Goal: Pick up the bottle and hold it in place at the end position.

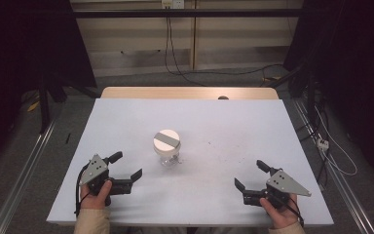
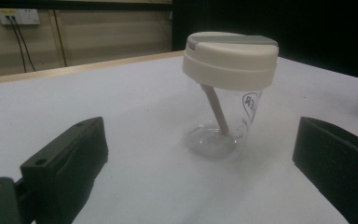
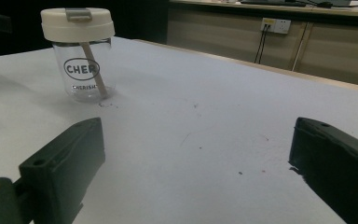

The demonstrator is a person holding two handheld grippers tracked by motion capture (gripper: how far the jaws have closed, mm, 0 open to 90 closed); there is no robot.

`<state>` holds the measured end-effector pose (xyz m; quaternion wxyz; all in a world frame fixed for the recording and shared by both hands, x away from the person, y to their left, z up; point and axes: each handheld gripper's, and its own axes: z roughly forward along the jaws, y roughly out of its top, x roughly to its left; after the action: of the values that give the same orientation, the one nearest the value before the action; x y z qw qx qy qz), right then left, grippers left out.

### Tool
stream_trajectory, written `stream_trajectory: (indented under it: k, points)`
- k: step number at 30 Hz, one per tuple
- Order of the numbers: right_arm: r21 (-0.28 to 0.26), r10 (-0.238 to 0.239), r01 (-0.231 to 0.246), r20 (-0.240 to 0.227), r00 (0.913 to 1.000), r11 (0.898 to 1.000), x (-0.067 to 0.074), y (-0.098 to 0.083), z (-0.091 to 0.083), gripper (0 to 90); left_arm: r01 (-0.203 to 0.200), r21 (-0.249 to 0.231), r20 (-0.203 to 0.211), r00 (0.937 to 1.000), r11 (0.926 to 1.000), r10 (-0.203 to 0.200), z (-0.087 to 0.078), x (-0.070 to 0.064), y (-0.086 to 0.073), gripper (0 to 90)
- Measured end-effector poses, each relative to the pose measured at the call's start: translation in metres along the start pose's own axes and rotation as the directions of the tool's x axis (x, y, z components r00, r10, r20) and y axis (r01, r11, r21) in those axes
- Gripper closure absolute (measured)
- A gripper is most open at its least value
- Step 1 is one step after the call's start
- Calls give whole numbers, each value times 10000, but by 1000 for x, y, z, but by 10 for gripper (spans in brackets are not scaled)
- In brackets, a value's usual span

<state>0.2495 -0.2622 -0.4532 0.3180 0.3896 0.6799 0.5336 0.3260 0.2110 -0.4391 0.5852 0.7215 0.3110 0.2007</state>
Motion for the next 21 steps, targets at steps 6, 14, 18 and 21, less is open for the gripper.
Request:
stream_trajectory:
  k: [6,14,18,21]
  points:
    - [9,-36,36,-30,10000,10000,1,0,1,27,73,-169,94,9999,9998,-72,3,-4,2,24]
    - [12,-25,25,-62,10000,10000,2,0,2,27,245,17,260,9994,9997,-246,14,-11,6,27]
    - [66,-60,61,-148,9999,10000,3,0,4,27,151,155,95,9998,9998,-153,20,-13,6,27]
    - [44,-84,84,-165,9998,10000,4,0,5,27,207,172,38,9998,9996,-208,23,-14,6,27]
